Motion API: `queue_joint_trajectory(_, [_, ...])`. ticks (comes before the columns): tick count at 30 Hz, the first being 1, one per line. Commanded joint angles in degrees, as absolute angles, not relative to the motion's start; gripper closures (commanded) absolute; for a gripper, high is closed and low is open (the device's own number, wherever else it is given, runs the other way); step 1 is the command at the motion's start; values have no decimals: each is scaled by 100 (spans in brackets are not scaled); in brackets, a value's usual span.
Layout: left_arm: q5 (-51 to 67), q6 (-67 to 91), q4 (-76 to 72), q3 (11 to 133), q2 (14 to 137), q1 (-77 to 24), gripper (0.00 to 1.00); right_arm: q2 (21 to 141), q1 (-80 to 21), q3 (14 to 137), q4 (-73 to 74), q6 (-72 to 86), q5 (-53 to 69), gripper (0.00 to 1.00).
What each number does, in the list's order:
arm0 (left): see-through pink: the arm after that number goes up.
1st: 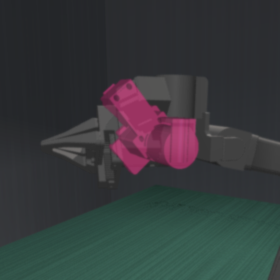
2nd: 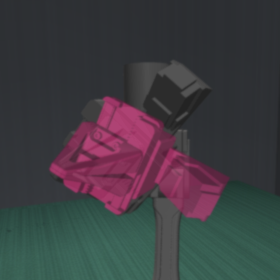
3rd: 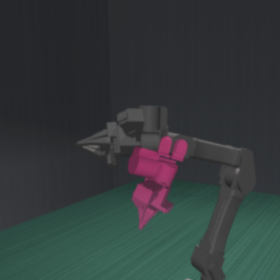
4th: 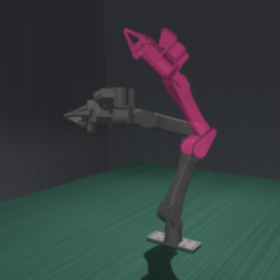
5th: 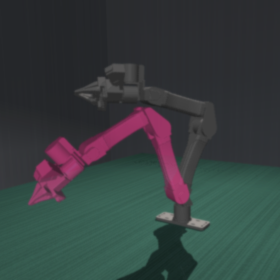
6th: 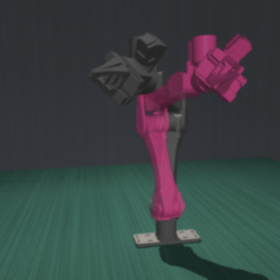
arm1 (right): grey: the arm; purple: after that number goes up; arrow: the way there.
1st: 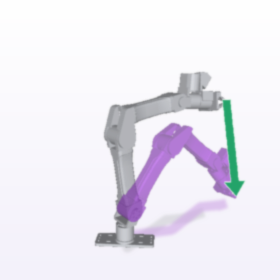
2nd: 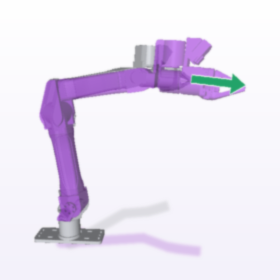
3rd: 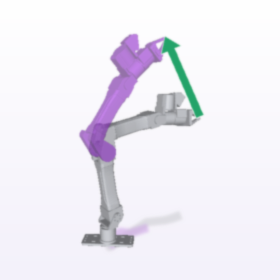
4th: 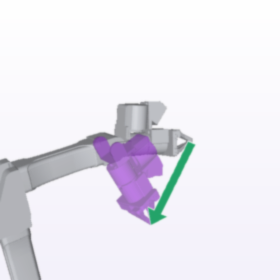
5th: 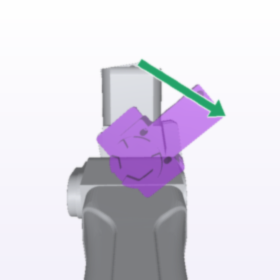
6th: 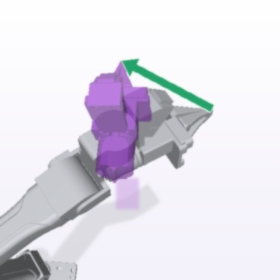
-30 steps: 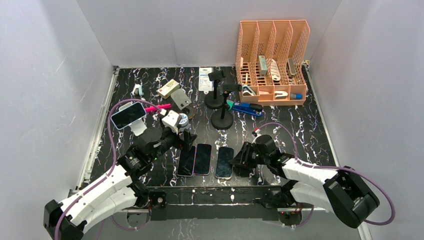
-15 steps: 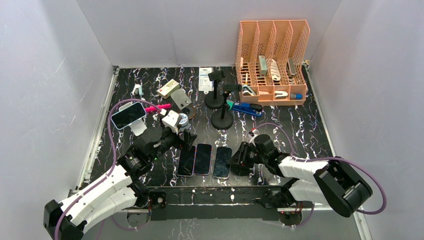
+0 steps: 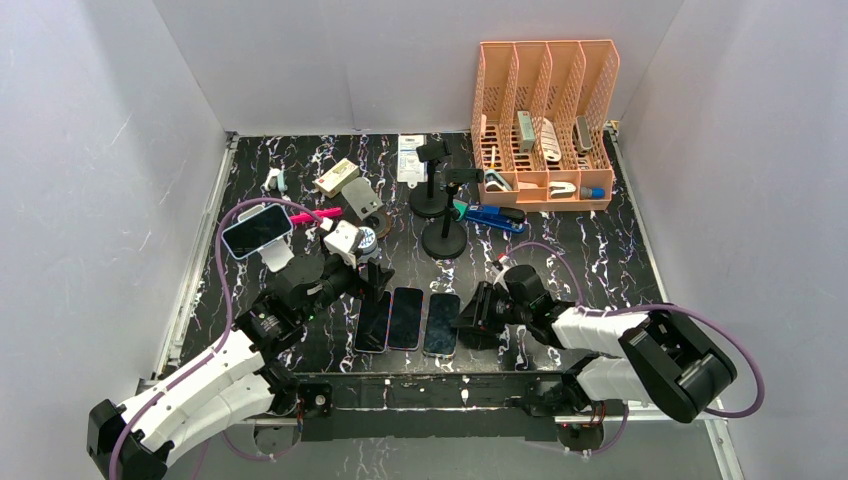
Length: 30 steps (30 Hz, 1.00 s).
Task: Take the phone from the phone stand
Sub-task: Place the phone at the center of the board.
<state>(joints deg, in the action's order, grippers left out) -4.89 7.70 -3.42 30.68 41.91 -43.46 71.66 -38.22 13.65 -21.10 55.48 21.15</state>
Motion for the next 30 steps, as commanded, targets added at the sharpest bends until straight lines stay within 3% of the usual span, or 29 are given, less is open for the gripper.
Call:
queue_joint_trajectory(1, [-440, 765, -431, 3199, 4173, -4353, 20, 7339, -3806, 1554, -1853, 5225, 1963, 58])
queue_joint_trajectory(21, [-510, 773, -422, 3195, 4218, -4351, 20, 7774, -3806, 1734, -2145, 5090, 2342, 58])
queue_joint_trajectory(30, [-841, 818, -267, 3264, 4143, -4351, 20, 6738, -3807, 2287, -821, 4572, 1876, 56])
